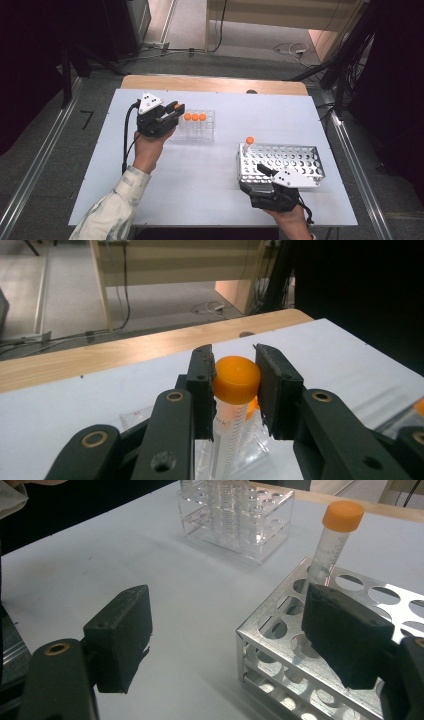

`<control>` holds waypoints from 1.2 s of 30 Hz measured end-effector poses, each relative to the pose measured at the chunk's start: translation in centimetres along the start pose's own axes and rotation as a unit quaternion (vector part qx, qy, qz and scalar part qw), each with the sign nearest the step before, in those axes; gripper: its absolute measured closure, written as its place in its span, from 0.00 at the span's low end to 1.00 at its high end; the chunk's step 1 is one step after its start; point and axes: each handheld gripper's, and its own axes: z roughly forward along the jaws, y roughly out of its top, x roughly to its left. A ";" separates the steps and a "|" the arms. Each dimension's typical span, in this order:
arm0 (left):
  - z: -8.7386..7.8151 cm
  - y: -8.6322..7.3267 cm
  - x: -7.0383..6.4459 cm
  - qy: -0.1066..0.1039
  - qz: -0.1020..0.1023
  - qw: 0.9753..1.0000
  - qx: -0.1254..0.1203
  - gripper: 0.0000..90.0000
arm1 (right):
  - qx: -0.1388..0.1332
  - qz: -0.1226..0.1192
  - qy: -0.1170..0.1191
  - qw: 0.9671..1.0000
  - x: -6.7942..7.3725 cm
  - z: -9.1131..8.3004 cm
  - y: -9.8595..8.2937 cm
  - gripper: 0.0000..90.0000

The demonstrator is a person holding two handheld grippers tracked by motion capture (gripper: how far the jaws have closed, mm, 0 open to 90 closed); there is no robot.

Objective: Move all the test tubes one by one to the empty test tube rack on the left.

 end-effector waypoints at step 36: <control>3.0 -3.6 1.0 0.029 0.005 0.999 0.021 0.65 | 0.004 0.001 -0.001 1.000 -0.1 0.3 -0.2 0.21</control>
